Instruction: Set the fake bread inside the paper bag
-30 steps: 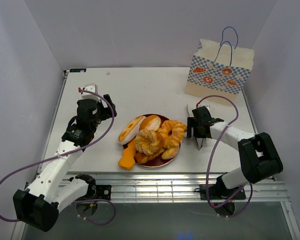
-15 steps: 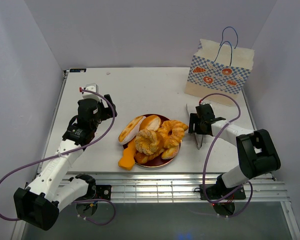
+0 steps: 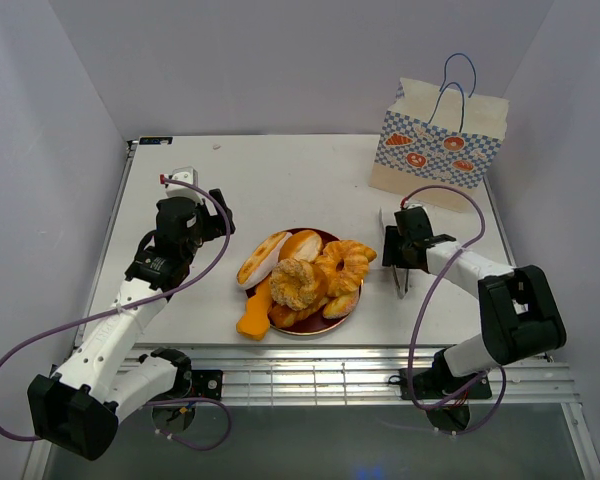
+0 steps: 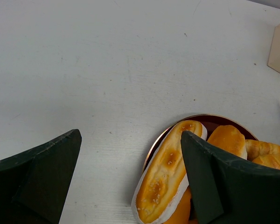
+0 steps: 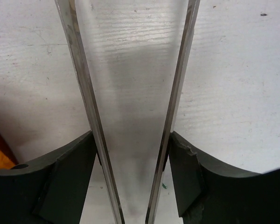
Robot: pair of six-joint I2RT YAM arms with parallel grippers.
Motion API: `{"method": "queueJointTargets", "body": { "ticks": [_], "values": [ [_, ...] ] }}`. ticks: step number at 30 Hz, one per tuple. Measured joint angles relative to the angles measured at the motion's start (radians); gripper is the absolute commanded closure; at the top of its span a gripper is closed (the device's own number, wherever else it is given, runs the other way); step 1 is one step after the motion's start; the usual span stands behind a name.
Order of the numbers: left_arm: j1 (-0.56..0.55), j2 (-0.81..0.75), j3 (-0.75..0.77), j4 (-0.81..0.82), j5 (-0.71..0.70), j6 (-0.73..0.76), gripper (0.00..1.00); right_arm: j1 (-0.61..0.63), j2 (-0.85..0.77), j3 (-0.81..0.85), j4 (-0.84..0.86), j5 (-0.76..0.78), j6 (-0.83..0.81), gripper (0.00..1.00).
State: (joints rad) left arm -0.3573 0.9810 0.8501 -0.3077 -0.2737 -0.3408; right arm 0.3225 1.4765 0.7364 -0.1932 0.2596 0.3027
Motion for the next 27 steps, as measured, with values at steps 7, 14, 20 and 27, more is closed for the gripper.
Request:
{"method": "queueJointTargets", "body": {
  "ticks": [7, 14, 20, 27],
  "values": [
    [0.000, 0.005, 0.000, 0.000, 0.002, 0.000, 0.02, 0.000, -0.132, 0.004, -0.090, 0.036, -0.006, 0.33],
    [0.000, 0.005, 0.000, 0.000, 0.003, 0.000, 0.02, 0.000, -0.262, 0.017, -0.183, 0.037, -0.017, 0.32],
    [0.000, 0.005, 0.000, 0.000, 0.005, 0.000, 0.02, 0.014, -0.343, 0.084, -0.307, 0.034, -0.022, 0.31],
    [0.000, 0.005, 0.000, 0.000, 0.005, 0.002, 0.02, 0.040, -0.467, 0.243, -0.477, 0.020, -0.029, 0.36]
  ]
}}
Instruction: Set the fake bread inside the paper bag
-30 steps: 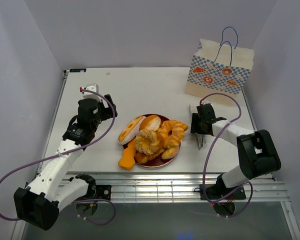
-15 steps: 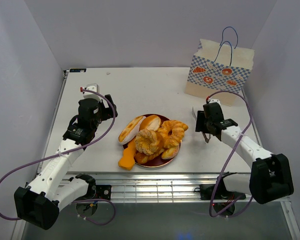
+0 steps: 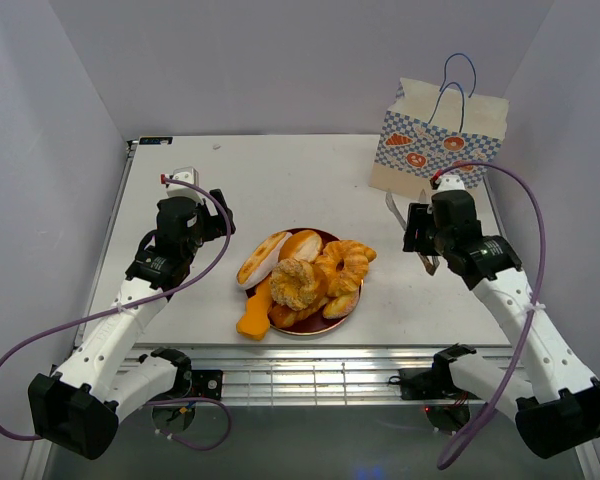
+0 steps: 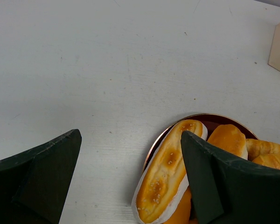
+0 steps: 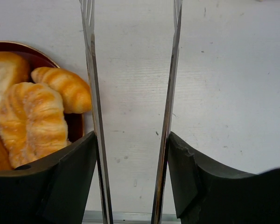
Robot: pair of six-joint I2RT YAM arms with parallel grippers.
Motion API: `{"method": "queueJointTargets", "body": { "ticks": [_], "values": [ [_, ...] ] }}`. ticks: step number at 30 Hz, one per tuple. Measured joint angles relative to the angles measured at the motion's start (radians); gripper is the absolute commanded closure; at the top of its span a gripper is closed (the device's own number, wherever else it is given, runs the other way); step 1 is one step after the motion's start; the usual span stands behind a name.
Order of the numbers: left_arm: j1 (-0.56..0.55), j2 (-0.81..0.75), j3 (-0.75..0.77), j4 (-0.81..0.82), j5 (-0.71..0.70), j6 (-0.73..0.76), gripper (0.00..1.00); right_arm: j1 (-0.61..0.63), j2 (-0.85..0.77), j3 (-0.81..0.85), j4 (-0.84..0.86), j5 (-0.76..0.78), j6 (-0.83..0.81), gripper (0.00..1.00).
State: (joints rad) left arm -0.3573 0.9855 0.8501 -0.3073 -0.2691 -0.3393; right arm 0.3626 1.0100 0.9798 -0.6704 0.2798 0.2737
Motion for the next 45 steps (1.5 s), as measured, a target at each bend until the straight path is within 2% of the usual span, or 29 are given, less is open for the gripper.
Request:
{"method": "queueJointTargets", "body": {
  "ticks": [10, 16, 25, 31, 39, 45],
  "values": [
    [0.000, 0.000, 0.000, 0.000, -0.001, 0.002, 0.02, 0.100, -0.069, 0.214, -0.158, -0.218, -0.044, 0.36],
    [0.000, 0.000, 0.000, 0.000, -0.013, 0.005, 0.02, 0.160, -0.070, 0.225, -0.204, -0.363, -0.074, 0.37],
    [0.000, -0.026, 0.000, 0.000, -0.058, 0.010, 0.02, 0.290, -0.111, 0.219, -0.218, -0.407, -0.108, 0.38],
    [0.000, -0.031, 0.000, 0.000, -0.064, 0.011, 0.02, 0.413, -0.098, 0.206, -0.215, -0.380, -0.124, 0.37],
    [0.000, -0.031, 0.000, 0.000, -0.063, 0.018, 0.02, 0.657, -0.026, 0.151, -0.220, -0.215, -0.103, 0.36],
    [0.000, -0.031, 0.000, 0.000, -0.063, 0.021, 0.02, 0.738, 0.033, 0.143, -0.221, -0.093, -0.076, 0.41]
  ]
}}
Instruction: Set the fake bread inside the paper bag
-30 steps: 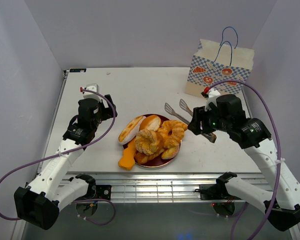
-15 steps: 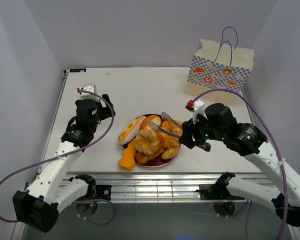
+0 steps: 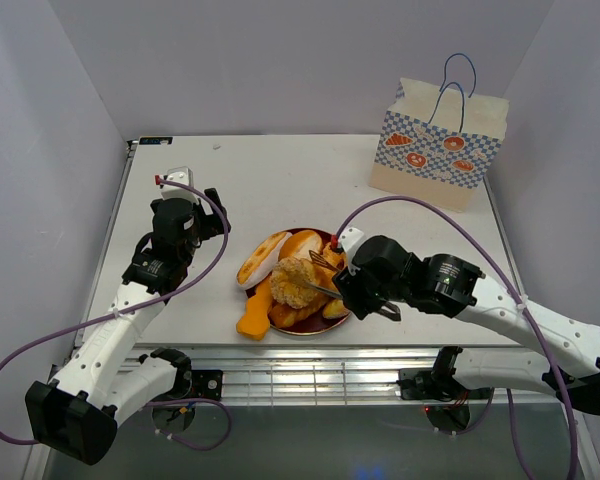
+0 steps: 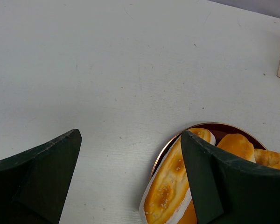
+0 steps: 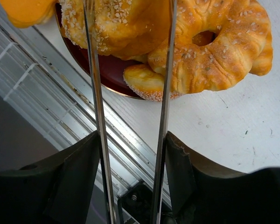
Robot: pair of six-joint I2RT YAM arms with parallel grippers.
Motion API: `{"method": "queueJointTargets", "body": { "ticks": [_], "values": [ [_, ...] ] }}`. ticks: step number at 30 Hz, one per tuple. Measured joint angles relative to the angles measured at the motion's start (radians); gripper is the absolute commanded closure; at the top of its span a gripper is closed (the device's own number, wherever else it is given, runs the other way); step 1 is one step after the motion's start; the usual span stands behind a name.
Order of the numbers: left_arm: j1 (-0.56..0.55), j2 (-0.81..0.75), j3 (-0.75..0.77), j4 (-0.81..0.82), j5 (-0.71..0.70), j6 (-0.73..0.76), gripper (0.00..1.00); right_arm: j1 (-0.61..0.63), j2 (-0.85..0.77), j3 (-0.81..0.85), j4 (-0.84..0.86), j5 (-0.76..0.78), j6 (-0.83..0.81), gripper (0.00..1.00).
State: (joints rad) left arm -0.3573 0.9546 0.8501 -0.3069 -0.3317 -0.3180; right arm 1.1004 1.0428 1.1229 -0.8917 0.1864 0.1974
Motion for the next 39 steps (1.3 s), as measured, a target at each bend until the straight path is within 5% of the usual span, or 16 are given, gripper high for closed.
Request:
{"method": "queueJointTargets", "body": {
  "ticks": [4, 8, 14, 32, 39],
  "values": [
    [0.000, 0.000, 0.000, 0.000, 0.003, 0.003, 0.02, 0.012, -0.001, -0.001, 0.000, 0.044, 0.008, 0.52],
    [0.000, 0.000, 0.000, 0.000, 0.006, 0.003, 0.02, 0.013, -0.003, -0.001, 0.000, 0.061, 0.013, 0.76],
    [0.000, 0.000, 0.000, 0.000, 0.008, 0.003, 0.02, 0.013, -0.005, -0.001, 0.002, 0.053, 0.023, 0.92],
    [0.000, 0.000, 0.000, 0.000, 0.022, 0.003, 0.02, 0.013, -0.085, 0.179, 0.114, 0.132, 0.002, 0.92],
    [0.000, 0.000, 0.000, 0.000, 0.041, 0.003, 0.02, -0.092, 0.046, 0.399, 0.229, 0.241, -0.045, 0.92]
  ]
}}
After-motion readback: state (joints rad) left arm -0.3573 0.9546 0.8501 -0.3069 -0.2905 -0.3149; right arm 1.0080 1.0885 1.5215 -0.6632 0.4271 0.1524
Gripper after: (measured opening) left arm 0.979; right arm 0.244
